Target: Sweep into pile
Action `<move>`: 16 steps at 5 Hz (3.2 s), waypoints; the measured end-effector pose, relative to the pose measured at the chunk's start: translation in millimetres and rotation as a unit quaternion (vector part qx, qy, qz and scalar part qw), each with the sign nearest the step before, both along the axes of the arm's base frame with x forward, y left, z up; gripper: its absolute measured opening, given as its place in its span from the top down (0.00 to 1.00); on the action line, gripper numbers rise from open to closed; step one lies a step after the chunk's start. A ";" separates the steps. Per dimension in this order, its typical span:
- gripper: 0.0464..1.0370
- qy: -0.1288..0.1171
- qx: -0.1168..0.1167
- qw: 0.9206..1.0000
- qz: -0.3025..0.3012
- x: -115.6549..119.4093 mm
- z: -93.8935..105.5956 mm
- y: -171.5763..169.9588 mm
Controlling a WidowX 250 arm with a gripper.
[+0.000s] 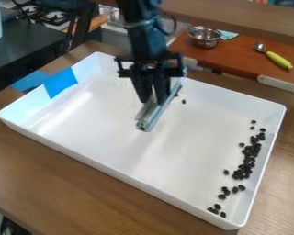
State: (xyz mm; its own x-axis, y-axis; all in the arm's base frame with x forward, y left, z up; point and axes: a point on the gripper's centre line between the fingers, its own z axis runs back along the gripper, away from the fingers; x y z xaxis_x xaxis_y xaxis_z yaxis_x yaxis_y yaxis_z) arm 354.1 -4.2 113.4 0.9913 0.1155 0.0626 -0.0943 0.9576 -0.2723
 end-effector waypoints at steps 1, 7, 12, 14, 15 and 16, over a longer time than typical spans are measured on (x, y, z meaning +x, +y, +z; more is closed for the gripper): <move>0.72 0.001 0.028 0.999 0.027 10.7 -18.2 37.1; 0.72 0.034 0.078 0.996 0.039 51.2 -53.8 24.8; 0.72 0.019 0.092 0.995 -0.030 49.6 -58.2 -45.8; 0.72 0.027 0.085 0.994 -0.060 44.3 -57.5 -90.8; 0.72 0.028 0.083 0.993 -0.074 44.0 -57.4 -107.3; 0.72 0.028 0.077 0.993 -0.085 42.9 -57.3 -115.6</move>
State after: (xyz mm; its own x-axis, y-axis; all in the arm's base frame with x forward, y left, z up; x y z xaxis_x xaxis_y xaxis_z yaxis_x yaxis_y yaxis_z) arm 397.0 -119.9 56.1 0.9982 -0.0596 0.0107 0.0604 0.9908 -0.1210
